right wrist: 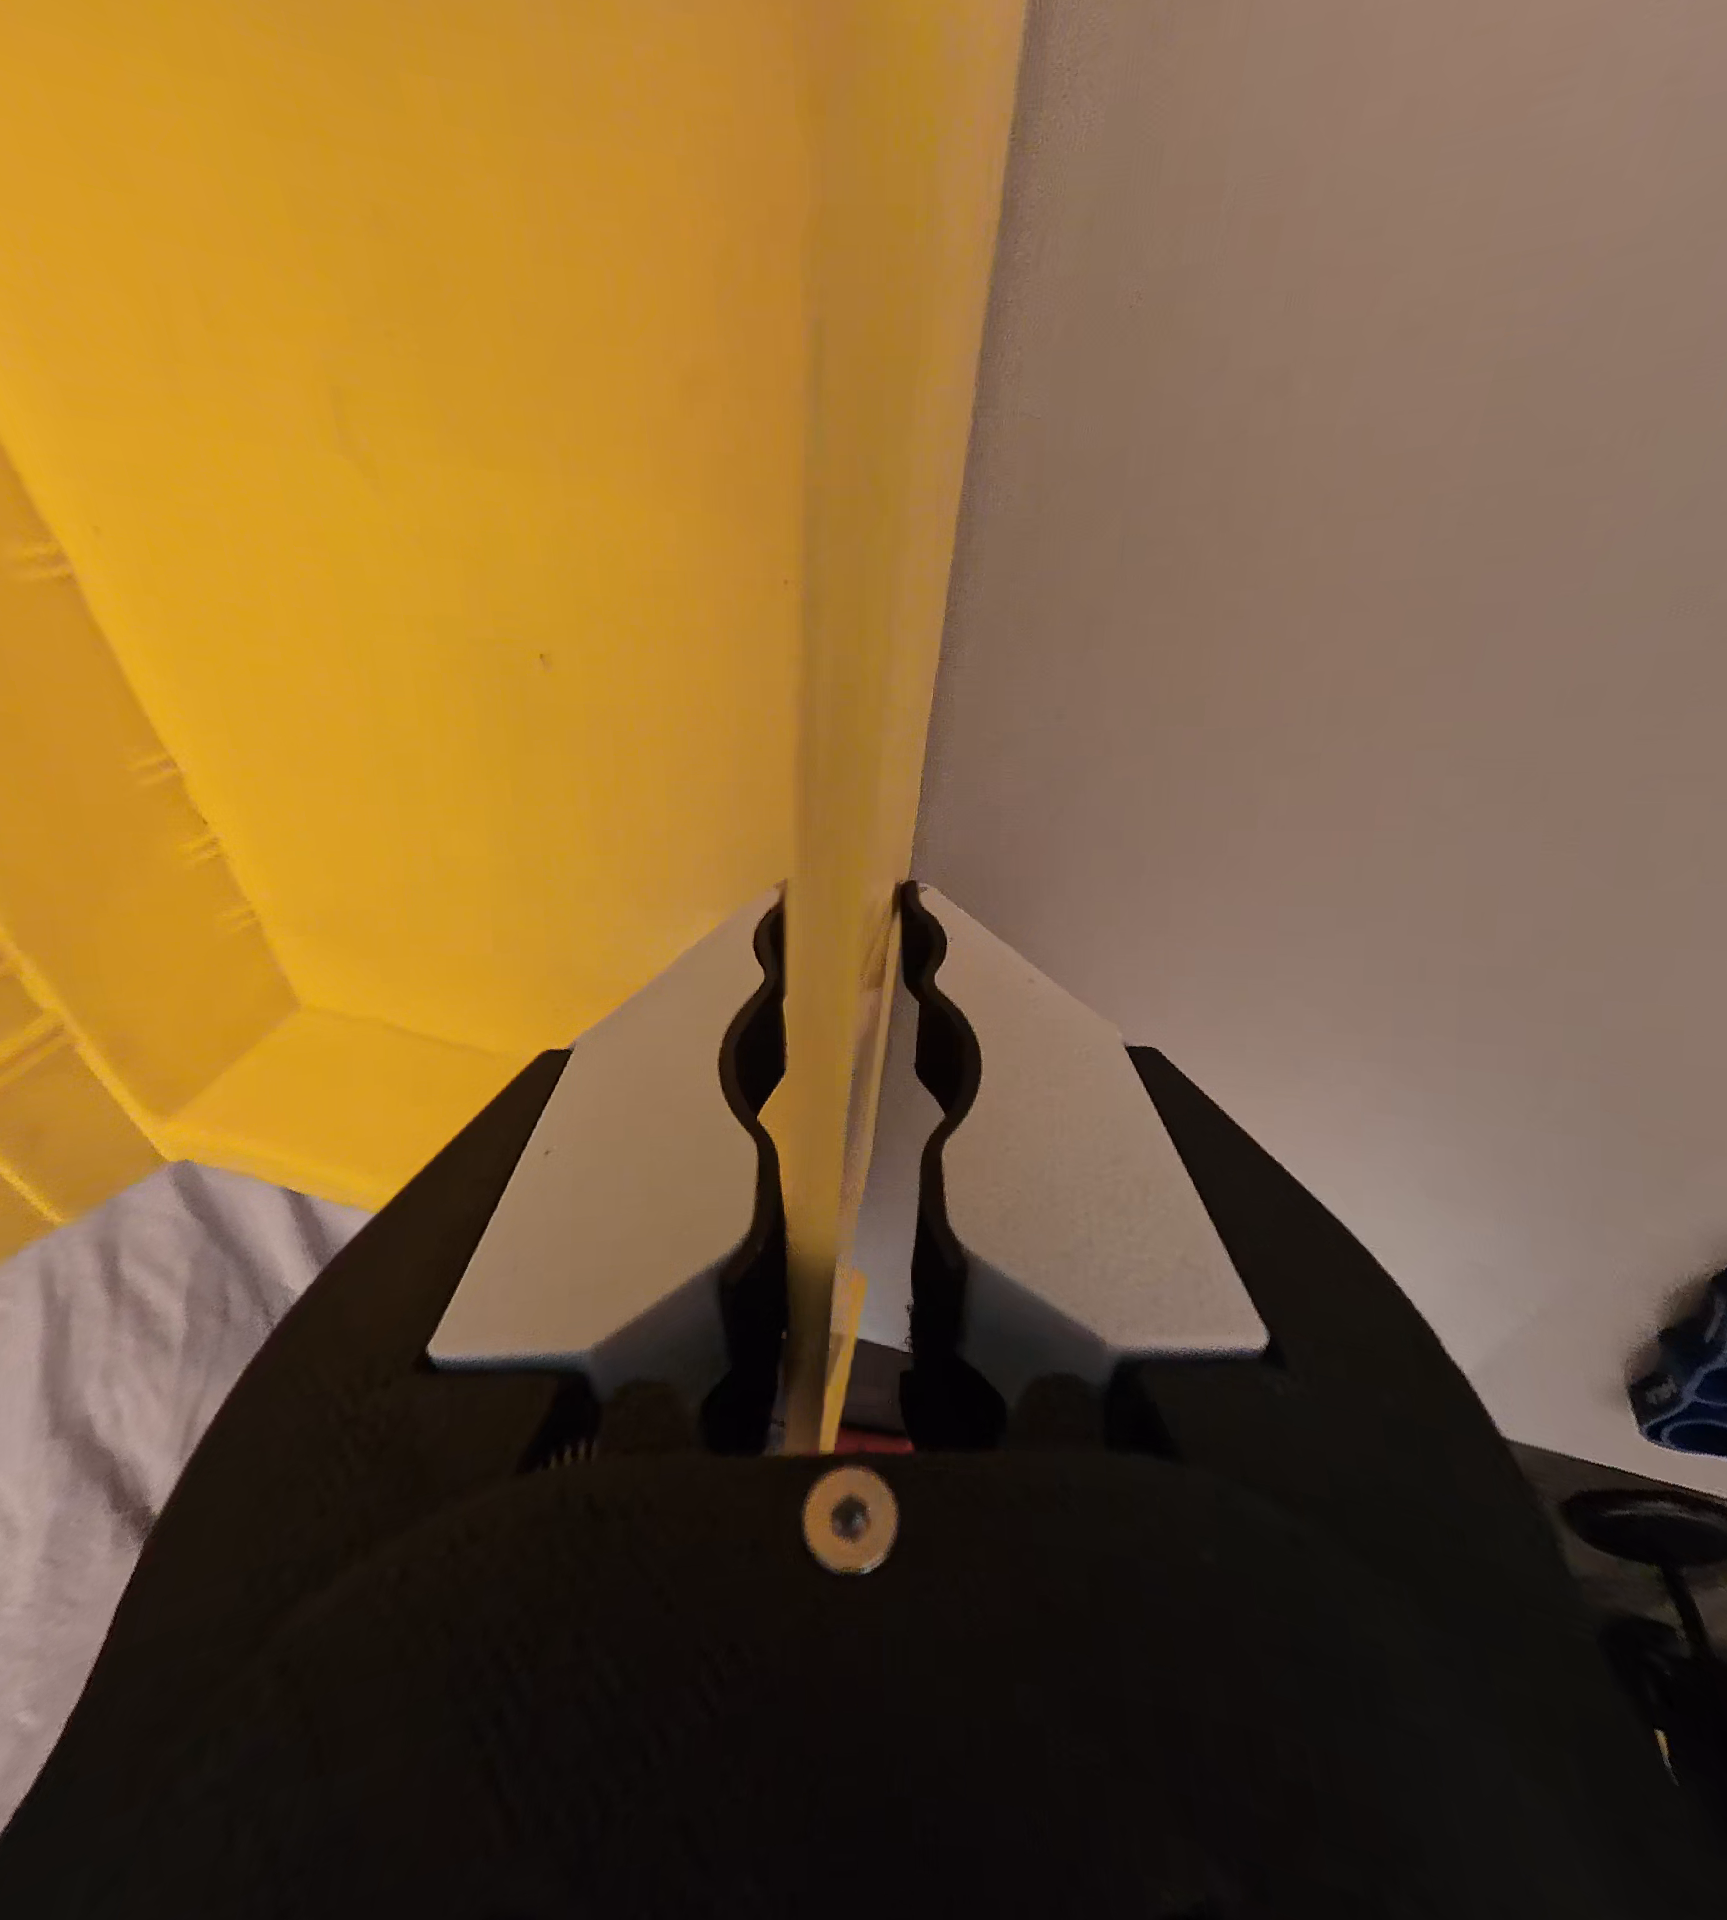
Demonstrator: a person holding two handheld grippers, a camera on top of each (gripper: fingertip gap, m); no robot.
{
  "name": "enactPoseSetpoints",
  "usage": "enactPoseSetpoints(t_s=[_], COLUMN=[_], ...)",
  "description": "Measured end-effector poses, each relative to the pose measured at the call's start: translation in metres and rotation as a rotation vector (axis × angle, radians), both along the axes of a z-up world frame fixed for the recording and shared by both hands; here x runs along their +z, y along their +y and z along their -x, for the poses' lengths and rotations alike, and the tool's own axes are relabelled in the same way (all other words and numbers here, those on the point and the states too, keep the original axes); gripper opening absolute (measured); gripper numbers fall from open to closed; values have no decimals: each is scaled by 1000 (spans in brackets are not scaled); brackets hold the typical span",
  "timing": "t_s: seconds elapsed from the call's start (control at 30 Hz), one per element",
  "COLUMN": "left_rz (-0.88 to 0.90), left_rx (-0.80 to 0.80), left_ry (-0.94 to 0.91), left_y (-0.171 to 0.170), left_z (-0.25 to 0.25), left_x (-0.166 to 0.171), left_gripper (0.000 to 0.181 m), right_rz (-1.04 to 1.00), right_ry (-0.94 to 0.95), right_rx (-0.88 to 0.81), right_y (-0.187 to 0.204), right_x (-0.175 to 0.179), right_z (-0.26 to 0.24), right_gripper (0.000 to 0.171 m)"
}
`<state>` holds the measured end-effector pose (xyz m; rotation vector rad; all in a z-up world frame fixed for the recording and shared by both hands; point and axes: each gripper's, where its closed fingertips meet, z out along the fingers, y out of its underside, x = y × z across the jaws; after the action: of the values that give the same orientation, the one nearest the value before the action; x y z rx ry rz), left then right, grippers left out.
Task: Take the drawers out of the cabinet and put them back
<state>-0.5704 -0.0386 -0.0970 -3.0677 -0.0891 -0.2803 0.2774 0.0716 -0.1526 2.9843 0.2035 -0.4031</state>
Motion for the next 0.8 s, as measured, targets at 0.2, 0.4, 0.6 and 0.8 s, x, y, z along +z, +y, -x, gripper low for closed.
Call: enactPoseSetpoints(t_s=[0.2,0.4,0.6,0.8], left_rz=[27,61,81,99], left_rx=[89,112,70,71], left_ry=[43,61,86,68], left_y=[12,27,40,41], left_z=[53,69,55,45], left_x=[1,2,2,2], left_gripper=[3,3,2,2], right_rz=[7,-5,23,19], right_ry=[-14,-92,-126,-128], right_rx=[-34,-76,-36,-22], right_y=[17,33,35,50], right_x=[0,-1,-2,-2], right_z=[-8,-21,-4,1], right_gripper=[18,9,2,2])
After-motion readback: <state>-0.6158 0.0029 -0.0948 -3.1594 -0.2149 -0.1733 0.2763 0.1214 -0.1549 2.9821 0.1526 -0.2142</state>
